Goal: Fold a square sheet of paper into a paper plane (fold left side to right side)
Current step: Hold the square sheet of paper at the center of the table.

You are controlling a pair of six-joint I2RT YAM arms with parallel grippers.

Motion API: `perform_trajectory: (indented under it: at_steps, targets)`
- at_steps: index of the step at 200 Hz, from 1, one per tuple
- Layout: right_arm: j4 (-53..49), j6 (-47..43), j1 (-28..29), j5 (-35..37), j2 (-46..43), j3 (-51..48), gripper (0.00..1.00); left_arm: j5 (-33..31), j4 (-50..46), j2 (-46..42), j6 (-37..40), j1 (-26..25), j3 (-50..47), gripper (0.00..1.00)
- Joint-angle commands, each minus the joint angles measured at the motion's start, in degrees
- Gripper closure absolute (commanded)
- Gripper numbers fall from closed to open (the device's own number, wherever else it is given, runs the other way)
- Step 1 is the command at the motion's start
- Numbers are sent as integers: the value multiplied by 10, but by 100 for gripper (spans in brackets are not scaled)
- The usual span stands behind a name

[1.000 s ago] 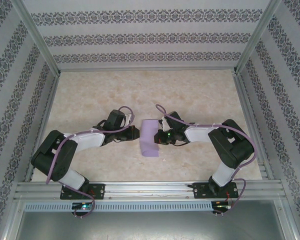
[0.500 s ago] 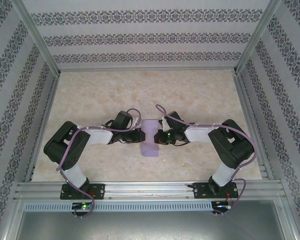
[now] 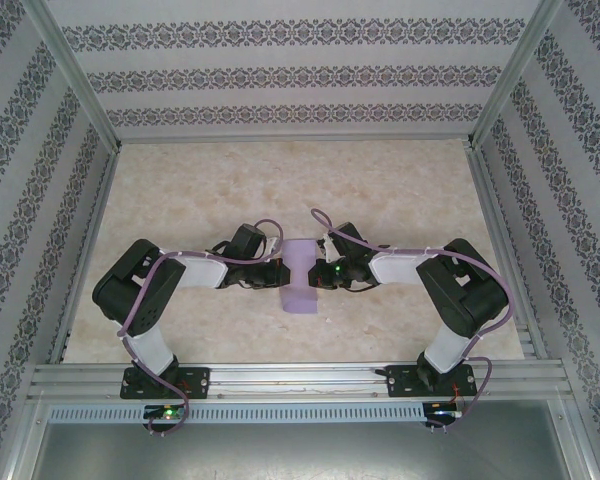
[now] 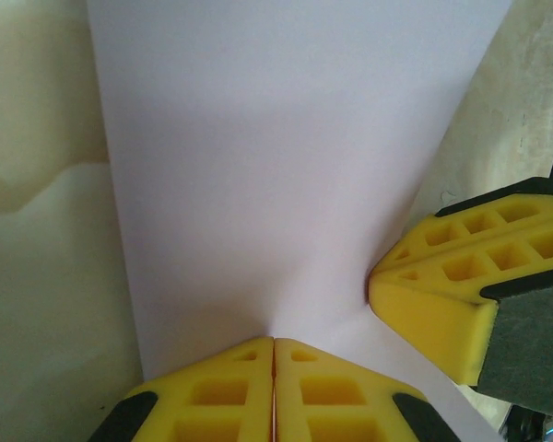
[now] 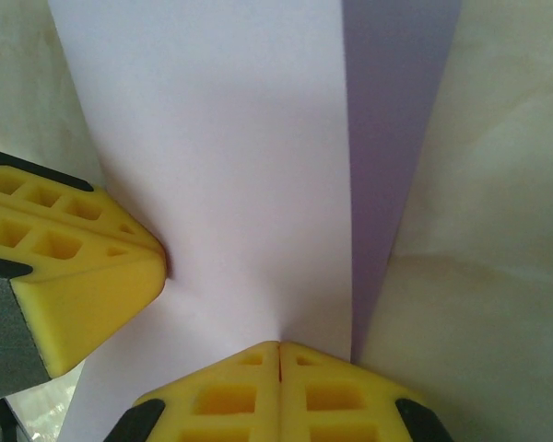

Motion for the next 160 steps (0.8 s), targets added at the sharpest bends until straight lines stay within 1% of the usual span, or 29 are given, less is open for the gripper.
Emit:
perform_trajectory:
  at_steps: [1,36,53,116,160]
  targets:
    - [-66,-10,4,28,-6,3,100,-28,-34,13,10,-5,-11,91]
    - [-40,-5,-3,-2,-47,18,100,-35,-43,11,12,-5,-9,92]
    - [-16,3,-3,-20,-52,23,100,-35,-44,12,11,-5,-8,92]
    - [55,31,6,-43,25,62,100,-35,-41,12,9,-5,-6,92]
    - [74,40,8,-51,65,82,100,-32,-42,12,11,-5,-5,92]
